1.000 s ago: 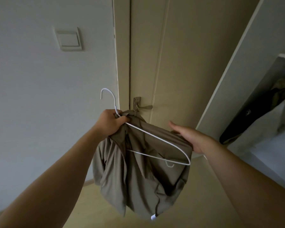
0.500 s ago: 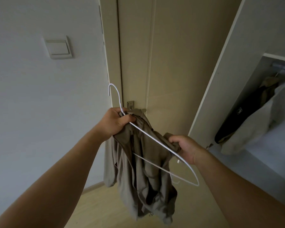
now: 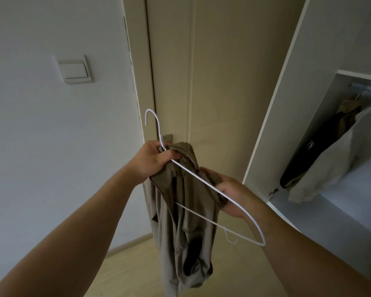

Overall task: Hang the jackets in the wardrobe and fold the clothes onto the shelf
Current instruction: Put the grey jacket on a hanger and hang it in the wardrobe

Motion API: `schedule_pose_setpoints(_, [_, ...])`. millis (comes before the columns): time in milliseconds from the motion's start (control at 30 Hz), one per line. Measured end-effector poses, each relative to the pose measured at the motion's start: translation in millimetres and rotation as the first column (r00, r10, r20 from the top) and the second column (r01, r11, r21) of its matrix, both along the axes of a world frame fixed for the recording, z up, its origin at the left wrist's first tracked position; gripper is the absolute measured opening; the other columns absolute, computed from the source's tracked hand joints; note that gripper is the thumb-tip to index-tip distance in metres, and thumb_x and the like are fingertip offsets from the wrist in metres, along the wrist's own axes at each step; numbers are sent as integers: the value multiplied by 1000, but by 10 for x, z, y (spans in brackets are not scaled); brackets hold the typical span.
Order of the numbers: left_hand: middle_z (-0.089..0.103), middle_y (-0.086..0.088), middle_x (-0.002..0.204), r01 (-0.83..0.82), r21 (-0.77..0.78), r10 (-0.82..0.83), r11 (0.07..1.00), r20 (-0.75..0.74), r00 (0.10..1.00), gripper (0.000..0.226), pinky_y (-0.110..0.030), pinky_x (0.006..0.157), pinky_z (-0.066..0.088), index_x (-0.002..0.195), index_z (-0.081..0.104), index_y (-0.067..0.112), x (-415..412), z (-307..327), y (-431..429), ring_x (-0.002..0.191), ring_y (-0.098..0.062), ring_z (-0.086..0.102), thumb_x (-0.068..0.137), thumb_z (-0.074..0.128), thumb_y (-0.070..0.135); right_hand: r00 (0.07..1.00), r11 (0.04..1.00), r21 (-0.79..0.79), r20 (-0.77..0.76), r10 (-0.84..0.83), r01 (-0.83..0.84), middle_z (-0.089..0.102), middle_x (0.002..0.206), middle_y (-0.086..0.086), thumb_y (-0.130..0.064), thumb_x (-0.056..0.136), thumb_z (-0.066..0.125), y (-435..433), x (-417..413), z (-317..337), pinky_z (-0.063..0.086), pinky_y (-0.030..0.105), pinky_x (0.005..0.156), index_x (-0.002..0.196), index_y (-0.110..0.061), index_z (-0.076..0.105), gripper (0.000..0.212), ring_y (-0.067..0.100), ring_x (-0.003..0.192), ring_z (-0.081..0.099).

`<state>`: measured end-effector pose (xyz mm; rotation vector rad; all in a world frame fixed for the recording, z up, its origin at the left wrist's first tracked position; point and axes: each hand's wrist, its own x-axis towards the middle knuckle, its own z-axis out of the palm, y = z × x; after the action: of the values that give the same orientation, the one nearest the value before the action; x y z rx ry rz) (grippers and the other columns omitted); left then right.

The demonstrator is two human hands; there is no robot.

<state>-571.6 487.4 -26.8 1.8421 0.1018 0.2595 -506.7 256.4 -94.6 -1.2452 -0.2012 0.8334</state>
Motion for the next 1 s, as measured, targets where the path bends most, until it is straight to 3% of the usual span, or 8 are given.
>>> schedule_pose_setpoints(67, [70, -3, 70, -33, 6, 33, 999, -23, 999, 20, -22, 64, 52, 67, 76, 21, 13, -57, 34, 68, -11, 66, 84, 71, 12, 984, 978, 116, 14, -178, 175, 72, 118, 3, 24, 75, 43, -34, 70, 41, 59, 29, 71, 139, -18, 56, 77, 24, 101, 71])
schedule_pose_setpoints(167, [72, -4, 71, -119, -58, 114, 991, -77, 990, 18, -23, 61, 54, 68, 76, 21, 24, -168, 85, 68, -15, 69, 84, 72, 13, 952, 886, 364, -8, -306, 288, 73, 117, 3, 19, 75, 52, -145, 167, 167, 59, 31, 73, 131, -21, 64, 70, 25, 104, 71])
schedule_pose_setpoints(333, [70, -12, 72, -271, -263, 239, 926, -149, 960, 29, -30, 63, 55, 64, 73, 15, 32, -350, 136, 70, -23, 68, 91, 63, 15, 934, 851, 498, 197, -298, 166, 74, 109, 7, 10, 61, 63, -304, 218, 563, 58, 35, 80, 104, -23, 77, 56, 25, 100, 71])
schedule_pose_setpoints(500, [73, -11, 77, -220, -378, 175, 900, -151, 973, 28, -24, 57, 55, 75, 74, 11, 17, -366, 96, 71, -20, 70, 95, 54, 12, 886, 978, 172, 464, 22, -115, 66, 71, 17, 3, 67, 57, -402, 229, 799, 55, 28, 71, 111, -18, 71, 52, 25, 73, 66])
schedule_pose_setpoints(567, [73, -10, 78, -179, -386, 137, 905, -134, 981, 22, -25, 58, 55, 79, 73, 8, 20, -334, 64, 72, -19, 70, 94, 56, 10, 893, 998, 49, 450, 20, -47, 64, 63, 17, -19, 81, 65, -366, 201, 843, 54, 28, 63, 99, -19, 75, 21, 24, 62, 64])
schedule_pose_setpoints(633, [72, -10, 79, -159, -391, 120, 906, -121, 985, 17, -26, 62, 56, 85, 71, 5, 33, -303, 26, 73, -20, 70, 93, 57, 10, 882, 990, -141, 468, 47, 21, 62, 56, 13, -52, 83, 70, -364, 198, 810, 49, 21, 53, 83, -20, 76, 33, 20, 49, 59])
schedule_pose_setpoints(800, [67, -14, 82, -109, -328, 87, 938, -82, 993, 11, -33, 73, 52, 85, 68, 4, 19, -163, -131, 77, -25, 64, 87, 63, 14, 777, 847, -531, 523, 350, -24, 62, 51, 3, -86, 73, 53, -321, 121, 690, 42, 24, 66, 79, -25, 77, 65, 9, 46, 56])
schedule_pose_setpoints(1000, [61, -15, 79, -6, -281, -13, 960, -66, 998, 16, -34, 74, 47, 75, 66, 5, -26, -12, -338, 76, -26, 59, 72, 64, 21, 878, 606, -795, 308, 367, 25, 60, 47, 2, -93, 76, 27, -147, 50, 560, 43, 27, 60, 73, -16, 72, 89, 7, 35, 53])
